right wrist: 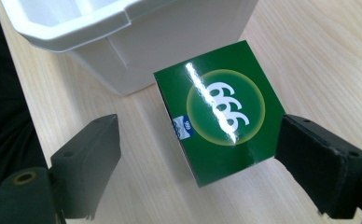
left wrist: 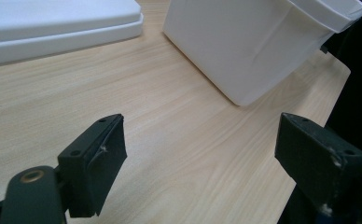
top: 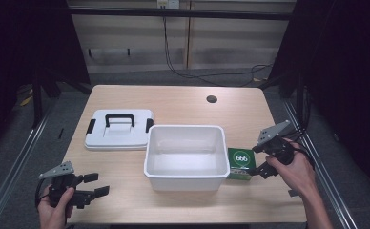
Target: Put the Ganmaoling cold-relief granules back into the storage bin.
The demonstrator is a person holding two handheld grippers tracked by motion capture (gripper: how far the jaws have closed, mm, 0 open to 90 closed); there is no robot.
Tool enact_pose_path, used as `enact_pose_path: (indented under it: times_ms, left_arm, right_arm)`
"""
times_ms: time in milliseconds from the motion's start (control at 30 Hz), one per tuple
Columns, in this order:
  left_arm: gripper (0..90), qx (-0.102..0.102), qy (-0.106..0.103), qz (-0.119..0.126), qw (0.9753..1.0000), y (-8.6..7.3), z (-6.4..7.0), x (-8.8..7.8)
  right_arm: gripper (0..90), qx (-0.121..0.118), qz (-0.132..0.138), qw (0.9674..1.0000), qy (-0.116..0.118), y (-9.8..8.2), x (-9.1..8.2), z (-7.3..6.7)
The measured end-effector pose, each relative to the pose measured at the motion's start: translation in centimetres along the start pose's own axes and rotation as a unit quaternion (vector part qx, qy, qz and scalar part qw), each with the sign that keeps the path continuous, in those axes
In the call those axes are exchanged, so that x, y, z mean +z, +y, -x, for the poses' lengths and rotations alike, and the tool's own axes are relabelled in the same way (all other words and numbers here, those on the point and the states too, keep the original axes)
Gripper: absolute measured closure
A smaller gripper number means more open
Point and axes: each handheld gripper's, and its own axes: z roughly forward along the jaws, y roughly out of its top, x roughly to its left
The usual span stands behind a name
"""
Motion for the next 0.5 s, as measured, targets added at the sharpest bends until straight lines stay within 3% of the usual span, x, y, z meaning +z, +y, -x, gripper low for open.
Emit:
enact_pose_path:
  times_ms: [400,500]
  left_arm:
    - [16.5,0.001,-0.002,0.000,1.0000,0.0,0.0,0.0]
    - [16.5,0.001,-0.001,0.001,1.0000,0.0,0.0,-0.1]
  right_arm:
    - [11.8,-0.065,-0.044,0.9967,0.019,2.1,0.5,0.7]
    - [10.0,-0.080,-0.053,0.9953,0.007,2.7,0.8,0.9]
